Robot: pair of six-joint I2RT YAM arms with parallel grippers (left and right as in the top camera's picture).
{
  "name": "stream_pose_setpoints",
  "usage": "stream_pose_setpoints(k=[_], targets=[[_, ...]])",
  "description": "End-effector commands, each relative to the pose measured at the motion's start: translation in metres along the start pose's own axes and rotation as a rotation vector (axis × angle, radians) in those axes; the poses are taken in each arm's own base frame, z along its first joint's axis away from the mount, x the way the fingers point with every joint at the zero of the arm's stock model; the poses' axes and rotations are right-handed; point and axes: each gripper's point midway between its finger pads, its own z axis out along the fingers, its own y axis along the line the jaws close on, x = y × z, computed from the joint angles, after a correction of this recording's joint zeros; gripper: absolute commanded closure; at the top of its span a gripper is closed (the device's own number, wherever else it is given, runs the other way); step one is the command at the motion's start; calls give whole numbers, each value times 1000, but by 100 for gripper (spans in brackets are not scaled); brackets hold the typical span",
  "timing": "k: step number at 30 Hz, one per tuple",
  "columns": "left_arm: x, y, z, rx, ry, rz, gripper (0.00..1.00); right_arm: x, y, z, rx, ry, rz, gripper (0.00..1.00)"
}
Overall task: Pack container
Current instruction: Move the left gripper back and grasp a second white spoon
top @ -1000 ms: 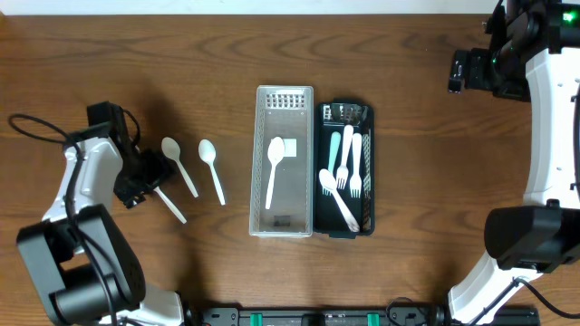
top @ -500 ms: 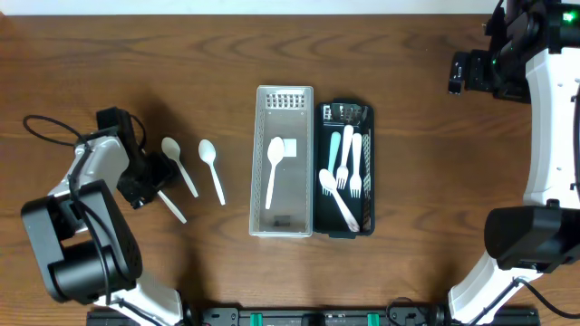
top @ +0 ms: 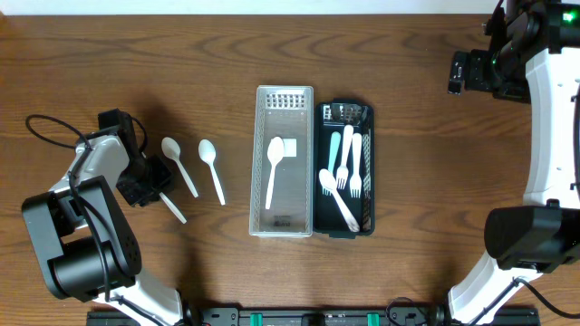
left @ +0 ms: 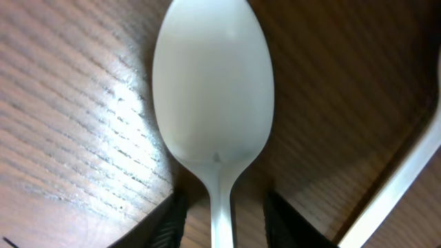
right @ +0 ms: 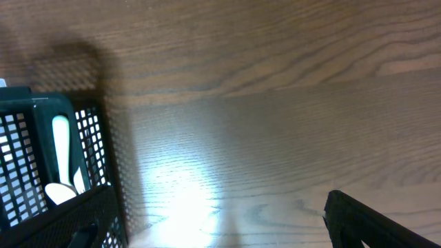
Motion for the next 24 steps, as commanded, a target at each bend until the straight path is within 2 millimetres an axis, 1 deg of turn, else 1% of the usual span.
stream_pose_setpoints(k=[1, 3, 5, 11, 14, 15, 18, 20, 22, 24], targets=[[10, 3, 14, -8, 59, -10, 75, 1, 0, -2, -4, -3, -15, 1], [10, 3, 14, -7, 60, -10, 86, 1, 0, -2, -4, -4, -15, 1], [10, 3, 14, -8, 59, -10, 90, 0, 0, -2, -4, -5, -15, 1], [8, 2, 12, -5, 53, -9, 94, 1, 0, -2, -4, -4, -15, 1], [3, -1, 0, 8, 23, 8, 94, 1, 0, -2, -4, -4, -15, 1], [1, -3, -7, 13, 10, 10, 94, 1, 0, -2, -4, -4, -15, 1], [-5, -11, -38, 36, -50, 32, 94, 0, 0, -2, -4, -5, -15, 1], [-5, -22, -65, 59, -106, 81, 94, 0, 0, -2, -4, -5, -15, 1], [1, -37, -95, 82, -159, 135, 94, 0, 0, -2, -4, -5, -15, 1], [12, -54, -124, 108, -207, 199, 94, 0, 0, -2, -4, -5, -15, 1]])
